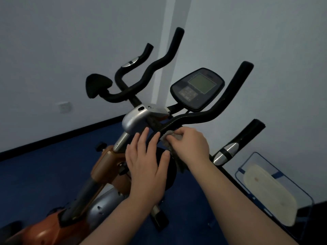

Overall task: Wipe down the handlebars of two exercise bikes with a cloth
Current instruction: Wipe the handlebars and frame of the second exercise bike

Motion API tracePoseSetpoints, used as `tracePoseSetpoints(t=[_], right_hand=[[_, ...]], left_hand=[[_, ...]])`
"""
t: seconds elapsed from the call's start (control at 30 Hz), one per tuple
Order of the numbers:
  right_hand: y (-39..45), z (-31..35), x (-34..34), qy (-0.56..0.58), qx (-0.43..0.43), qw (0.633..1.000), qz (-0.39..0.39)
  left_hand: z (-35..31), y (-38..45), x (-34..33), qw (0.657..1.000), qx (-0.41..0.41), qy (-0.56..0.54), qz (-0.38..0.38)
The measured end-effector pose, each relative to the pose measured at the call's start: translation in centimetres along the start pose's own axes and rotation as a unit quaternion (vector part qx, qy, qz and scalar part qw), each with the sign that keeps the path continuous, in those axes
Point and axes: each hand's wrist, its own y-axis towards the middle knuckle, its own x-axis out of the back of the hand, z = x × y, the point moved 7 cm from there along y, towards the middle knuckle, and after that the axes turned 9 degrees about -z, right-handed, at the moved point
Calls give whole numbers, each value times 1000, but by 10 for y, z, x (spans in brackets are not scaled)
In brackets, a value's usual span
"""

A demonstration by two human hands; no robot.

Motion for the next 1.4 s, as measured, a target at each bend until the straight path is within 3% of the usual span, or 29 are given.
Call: tracePoseSetpoints(t=[0.2,0.33,0.6,0.73,1.0,1.23,1.4], right_hand=[[-10,2,1,2,79,996,35],[-24,-1,7,-35,151,988,14],[-50,-8,28,-42,227,973,1],[-66,-11,39,-42,301,952,-36],[-76,-52,50,-77,452,882,-105],[-60,-77,64,-30,505,857,-101],[-31,-93,91,-22,480,868,-127]], left_hand=[[-13,2,-6,1000,14,-9,-19],[-12,0,-6,1000,13,-3,-25],[-32,-13,-10,997,-61,-28,37],[-45,-27,-14,989,-110,-60,80],[-54,-26,-16,990,-94,-45,100],[-90,-37,-39,989,-101,-25,101],[-108,-40,-60,988,-80,-74,105]])
